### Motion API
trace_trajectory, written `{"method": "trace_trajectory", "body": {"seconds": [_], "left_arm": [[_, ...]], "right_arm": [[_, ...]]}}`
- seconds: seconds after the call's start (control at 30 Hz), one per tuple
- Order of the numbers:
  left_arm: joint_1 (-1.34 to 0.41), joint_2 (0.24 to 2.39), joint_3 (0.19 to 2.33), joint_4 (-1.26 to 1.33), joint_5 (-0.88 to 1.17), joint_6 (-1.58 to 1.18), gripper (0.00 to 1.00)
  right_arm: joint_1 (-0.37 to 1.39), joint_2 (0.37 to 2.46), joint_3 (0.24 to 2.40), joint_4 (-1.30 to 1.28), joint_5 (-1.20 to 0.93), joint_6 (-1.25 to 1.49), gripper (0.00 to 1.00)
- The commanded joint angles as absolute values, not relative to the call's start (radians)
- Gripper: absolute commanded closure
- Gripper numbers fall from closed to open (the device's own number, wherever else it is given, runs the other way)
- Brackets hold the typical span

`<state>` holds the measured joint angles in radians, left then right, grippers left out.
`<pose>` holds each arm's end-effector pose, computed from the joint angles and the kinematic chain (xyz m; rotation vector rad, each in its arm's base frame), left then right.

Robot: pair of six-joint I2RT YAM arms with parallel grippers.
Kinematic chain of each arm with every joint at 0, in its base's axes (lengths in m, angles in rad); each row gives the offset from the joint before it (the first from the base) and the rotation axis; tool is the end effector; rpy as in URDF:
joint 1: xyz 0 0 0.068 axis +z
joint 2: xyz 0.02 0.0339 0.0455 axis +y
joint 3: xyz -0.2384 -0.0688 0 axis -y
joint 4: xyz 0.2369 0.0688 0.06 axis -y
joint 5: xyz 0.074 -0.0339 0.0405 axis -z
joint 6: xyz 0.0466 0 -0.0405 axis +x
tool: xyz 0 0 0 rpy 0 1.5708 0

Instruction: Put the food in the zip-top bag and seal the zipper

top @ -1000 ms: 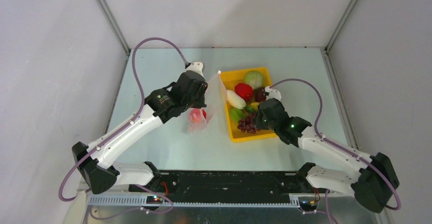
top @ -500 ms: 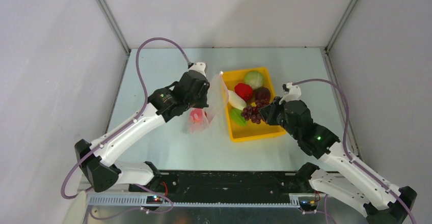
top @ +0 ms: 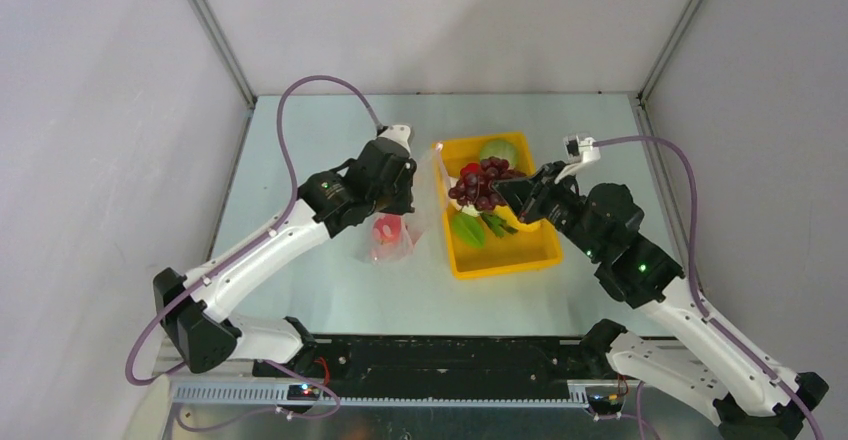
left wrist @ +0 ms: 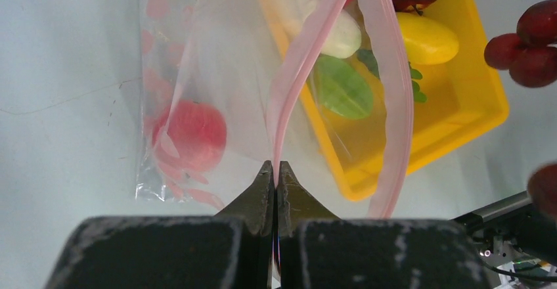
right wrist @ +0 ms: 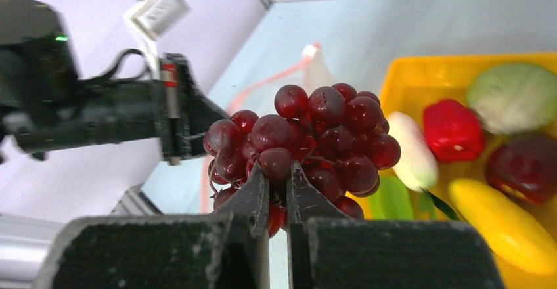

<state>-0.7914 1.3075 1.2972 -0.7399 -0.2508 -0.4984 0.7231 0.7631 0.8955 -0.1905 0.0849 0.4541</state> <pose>0.2069 -0.1929 0.3200 0.2126 2.3113 -0.3725 0.1487 0.1260 0.3620 -0.1598 1.6872 0.8273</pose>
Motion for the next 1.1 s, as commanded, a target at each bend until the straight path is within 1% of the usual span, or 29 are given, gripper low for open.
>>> {"method": "trace_trajectory", "body": {"seconds": [0.0,0.23,0.33,0.53,0.73,0.97,1.07], "left_arm": [[-0.787,1.308,1.292,-0.703,-0.209,-0.514,1.00],[-0.787,1.297,1.283,-0.697,-0.183,-0.515,1.00],[-0.787,1.292,1.281,-0.700,-0.182,-0.516,1.00],[-0.787,1.276,1.276,-0.691,-0.172,-0.516,1.00],[-0.786,1.258,1.264,-0.682,-0.165,-0.515,1.00],[-0.787,1.247,1.265,-0.676,-0.141,-0.510,1.00],[-0.788,1.242,1.264,-0.671,-0.120,-0.502,1.00]], "right_arm": [[0.725,0.789,0.945,0.038,-0.084,0.456,1.00],[0.726,0.858,0.952,0.188,-0.244,0.508,1.00],[0.730,0.875,0.953,0.202,-0.268,0.517,1.00],[0.738,0.915,0.927,0.157,-0.246,0.539,1.00],[0.731,0.945,0.878,0.079,-0.152,0.561,1.00],[0.712,0.993,0.875,0.019,-0.118,0.553,1.00],[0.716,1.031,0.877,0.008,-0.069,0.552,1.00]]}}
